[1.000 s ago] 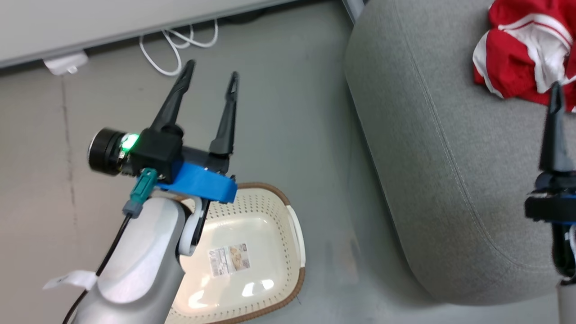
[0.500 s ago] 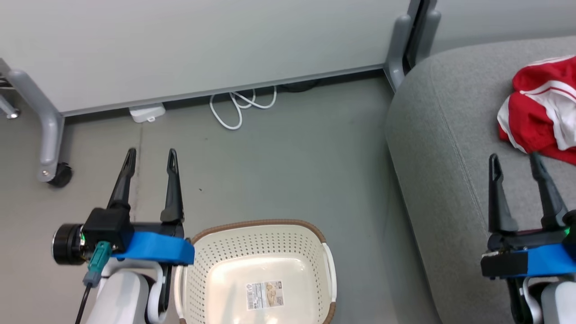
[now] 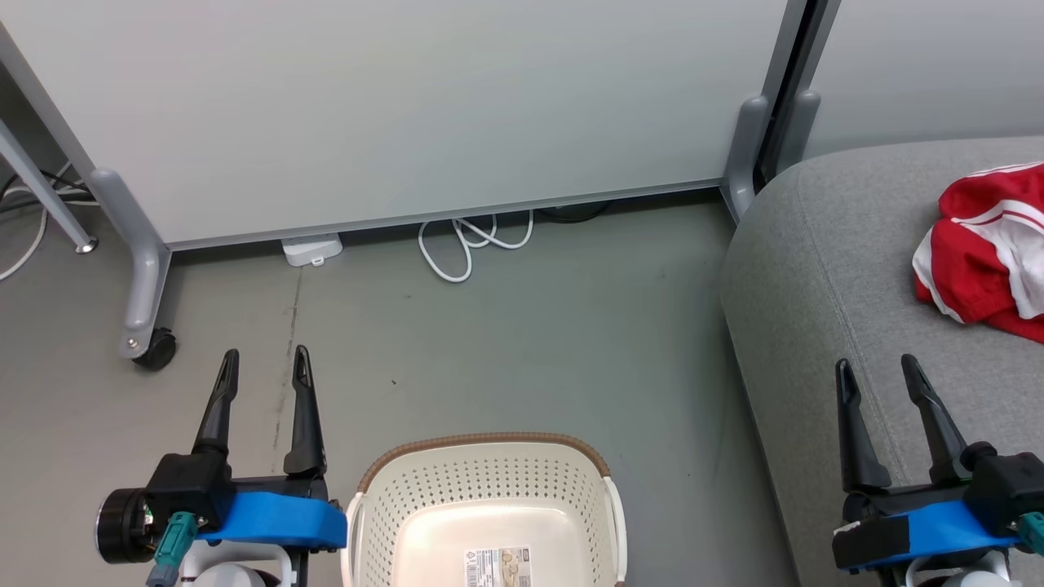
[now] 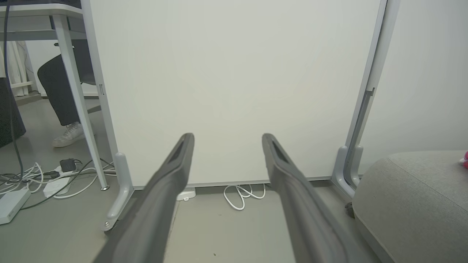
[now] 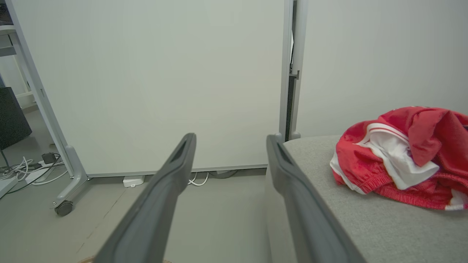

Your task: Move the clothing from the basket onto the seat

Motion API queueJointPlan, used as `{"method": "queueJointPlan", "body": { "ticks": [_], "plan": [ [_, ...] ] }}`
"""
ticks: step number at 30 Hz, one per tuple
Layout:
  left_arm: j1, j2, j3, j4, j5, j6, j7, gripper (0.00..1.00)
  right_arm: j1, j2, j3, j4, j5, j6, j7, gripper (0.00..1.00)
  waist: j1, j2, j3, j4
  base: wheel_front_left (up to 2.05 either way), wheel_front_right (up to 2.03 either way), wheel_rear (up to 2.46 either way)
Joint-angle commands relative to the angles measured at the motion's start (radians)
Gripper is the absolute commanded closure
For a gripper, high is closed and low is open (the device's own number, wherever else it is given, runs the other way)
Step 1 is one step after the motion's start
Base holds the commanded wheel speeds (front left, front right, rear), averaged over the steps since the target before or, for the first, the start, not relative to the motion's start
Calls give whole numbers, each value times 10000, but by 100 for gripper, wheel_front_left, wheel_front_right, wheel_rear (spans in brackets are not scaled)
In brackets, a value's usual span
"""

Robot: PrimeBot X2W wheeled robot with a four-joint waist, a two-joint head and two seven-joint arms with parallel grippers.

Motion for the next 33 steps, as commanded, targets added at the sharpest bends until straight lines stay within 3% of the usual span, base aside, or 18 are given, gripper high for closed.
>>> {"method": "queueJointPlan", "body": {
  "ticks": [1, 9, 22, 23, 28, 33],
  "plan": [
    [109, -77, 125, 33, 89, -90, -28, 0, 154, 50, 41, 75, 6, 5, -33, 0, 2, -1, -100, -18, 0, 0, 0],
    [292, -233, 279, 271, 345, -486, -29, 0, 300, 130, 125, 367, 35, 5, -33, 0, 2, -1, -367, -47, 0, 0, 0],
    [212, -332, 326, 472, 620, -588, -29, 0, 290, 173, 150, 582, -16, 5, -33, 0, 2, -1, -409, -10, 0, 0, 0],
    [274, -316, 279, 478, 574, -583, 0, 100, 197, 142, 148, 578, -20, 0, 0, 100, 2, -1, -410, -11, 0, 0, 0],
    [528, -338, 281, 931, 483, -589, 100, 100, 233, 167, 137, 1022, 73, 0, 100, 100, 2, -1, -413, -12, 0, 0, 0],
    [414, -338, 457, 963, -557, -632, 419, 100, 125, 169, 64, 1076, 1108, 0, 398, 100, 2, -1, -419, -14, 0, 0, 0]
  ]
}}
